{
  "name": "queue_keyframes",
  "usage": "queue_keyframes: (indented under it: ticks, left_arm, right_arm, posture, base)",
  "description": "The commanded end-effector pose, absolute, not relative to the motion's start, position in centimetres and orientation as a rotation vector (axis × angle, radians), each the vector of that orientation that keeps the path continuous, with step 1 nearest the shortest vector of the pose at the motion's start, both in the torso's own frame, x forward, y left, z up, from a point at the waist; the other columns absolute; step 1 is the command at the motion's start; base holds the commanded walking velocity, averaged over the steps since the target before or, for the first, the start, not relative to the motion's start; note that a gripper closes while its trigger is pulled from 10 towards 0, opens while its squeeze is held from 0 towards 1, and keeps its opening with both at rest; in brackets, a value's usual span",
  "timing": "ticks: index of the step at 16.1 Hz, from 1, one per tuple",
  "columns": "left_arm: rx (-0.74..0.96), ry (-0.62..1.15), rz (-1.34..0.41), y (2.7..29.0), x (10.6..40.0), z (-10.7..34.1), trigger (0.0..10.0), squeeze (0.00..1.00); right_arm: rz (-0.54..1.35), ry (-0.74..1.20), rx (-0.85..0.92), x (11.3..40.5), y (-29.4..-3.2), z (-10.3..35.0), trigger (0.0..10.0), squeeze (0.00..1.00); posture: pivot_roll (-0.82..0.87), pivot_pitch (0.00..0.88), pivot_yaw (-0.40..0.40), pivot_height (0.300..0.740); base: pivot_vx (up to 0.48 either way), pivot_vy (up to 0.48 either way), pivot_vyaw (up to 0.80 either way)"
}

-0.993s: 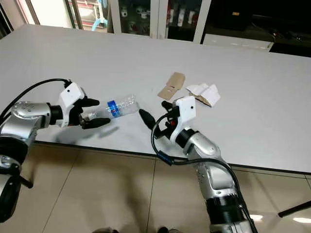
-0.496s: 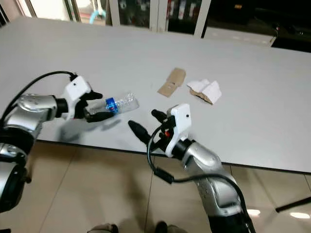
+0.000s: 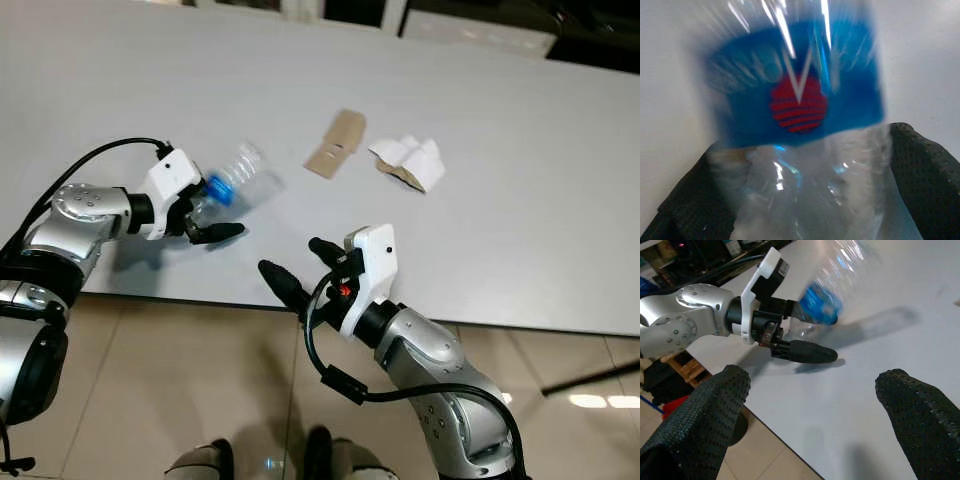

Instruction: Picking trash to rubbish bin

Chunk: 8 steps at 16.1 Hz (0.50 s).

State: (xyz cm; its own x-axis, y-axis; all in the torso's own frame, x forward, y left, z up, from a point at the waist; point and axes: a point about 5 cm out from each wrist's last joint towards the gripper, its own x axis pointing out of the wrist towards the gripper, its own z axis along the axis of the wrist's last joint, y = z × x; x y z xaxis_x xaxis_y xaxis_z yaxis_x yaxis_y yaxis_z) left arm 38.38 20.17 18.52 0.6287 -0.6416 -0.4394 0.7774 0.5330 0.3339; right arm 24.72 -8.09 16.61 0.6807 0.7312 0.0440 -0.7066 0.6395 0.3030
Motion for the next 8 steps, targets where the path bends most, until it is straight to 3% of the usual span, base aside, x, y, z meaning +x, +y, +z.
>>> queue_keyframes:
  ticks: [1, 2, 3, 8]
  left_arm:
    - [0.557, 0.293, -0.874, 19.62, 38.42, 18.17, 8.3, 0.00]
    - [0.552, 0.295, -0.872, 19.66, 38.40, 18.06, 0.8, 0.00]
    - [0.554, 0.296, -0.871, 19.73, 38.35, 17.97, 0.0, 0.00]
    - [0.558, 0.297, -0.857, 20.20, 38.36, 18.16, 0.0, 0.00]
  right_arm:
    - [0.807, 0.093, 0.311, 24.54, -8.36, 16.72, 10.0, 0.00]
    - [0.802, 0.097, 0.315, 24.54, -8.34, 16.76, 10.0, 0.00]
    - [0.800, 0.099, 0.314, 24.60, -8.31, 16.77, 10.0, 0.00]
    - [0.792, 0.114, 0.316, 24.81, -8.21, 16.54, 10.0, 0.00]
  posture:
    - [-0.21, 0.268, -0.131, 0.740]
    - [-0.21, 0.267, -0.129, 0.740]
    - [-0.21, 0.265, -0.129, 0.740]
    - [-0.19, 0.251, -0.126, 0.740]
  base:
    - [0.000, 0.000, 0.00]
    - [0.000, 0.000, 0.00]
    - [0.000, 0.000, 0.00]
    - [0.000, 0.000, 0.00]
